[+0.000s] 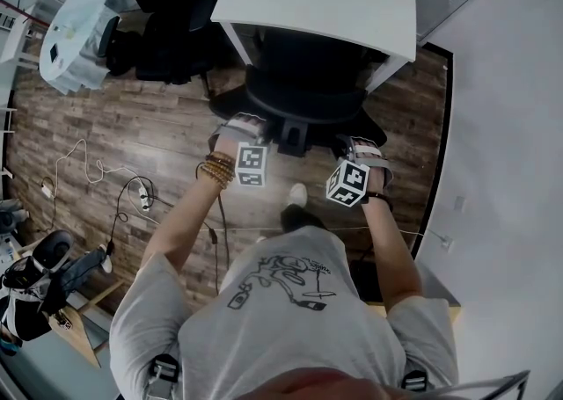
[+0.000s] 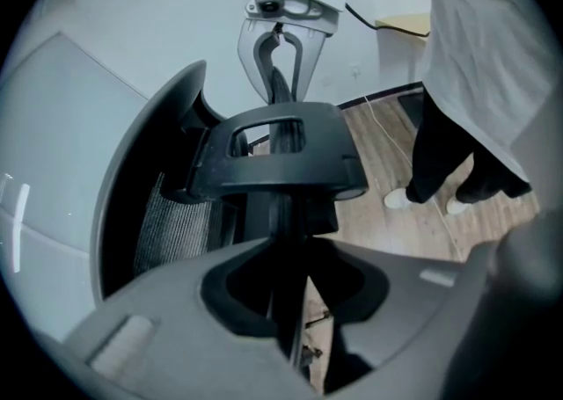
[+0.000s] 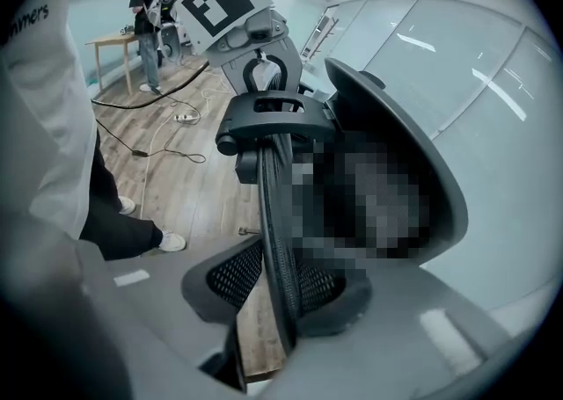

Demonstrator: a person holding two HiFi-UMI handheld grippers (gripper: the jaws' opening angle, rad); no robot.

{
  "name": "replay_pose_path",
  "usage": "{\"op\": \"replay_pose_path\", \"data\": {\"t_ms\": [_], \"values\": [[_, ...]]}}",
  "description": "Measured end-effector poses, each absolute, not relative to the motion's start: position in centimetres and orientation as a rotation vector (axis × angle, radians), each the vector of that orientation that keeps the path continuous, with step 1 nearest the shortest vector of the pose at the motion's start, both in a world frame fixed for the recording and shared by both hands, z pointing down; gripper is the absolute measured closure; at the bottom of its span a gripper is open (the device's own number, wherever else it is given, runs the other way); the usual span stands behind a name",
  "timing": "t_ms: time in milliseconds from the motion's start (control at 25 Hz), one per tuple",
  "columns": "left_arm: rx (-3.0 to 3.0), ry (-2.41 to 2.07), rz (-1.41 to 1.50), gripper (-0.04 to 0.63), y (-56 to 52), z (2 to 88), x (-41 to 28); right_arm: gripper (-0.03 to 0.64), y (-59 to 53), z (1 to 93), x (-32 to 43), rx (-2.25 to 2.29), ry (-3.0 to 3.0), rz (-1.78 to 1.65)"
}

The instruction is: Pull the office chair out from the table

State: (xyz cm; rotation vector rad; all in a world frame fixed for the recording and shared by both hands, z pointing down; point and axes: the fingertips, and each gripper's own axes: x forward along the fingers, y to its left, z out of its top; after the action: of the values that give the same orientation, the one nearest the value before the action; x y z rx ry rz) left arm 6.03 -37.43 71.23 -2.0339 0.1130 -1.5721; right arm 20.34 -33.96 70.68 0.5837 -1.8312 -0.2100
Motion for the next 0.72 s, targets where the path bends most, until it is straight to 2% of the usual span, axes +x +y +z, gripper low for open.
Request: {"op": "replay_pose_path", "data": {"t_ms": [720], "values": [[-2.071, 0.104, -1.556, 0.489, -28.2, 71.0, 2.4, 0.497, -24.8, 70.4, 16.6, 0.558, -1.853, -0.142]]}}
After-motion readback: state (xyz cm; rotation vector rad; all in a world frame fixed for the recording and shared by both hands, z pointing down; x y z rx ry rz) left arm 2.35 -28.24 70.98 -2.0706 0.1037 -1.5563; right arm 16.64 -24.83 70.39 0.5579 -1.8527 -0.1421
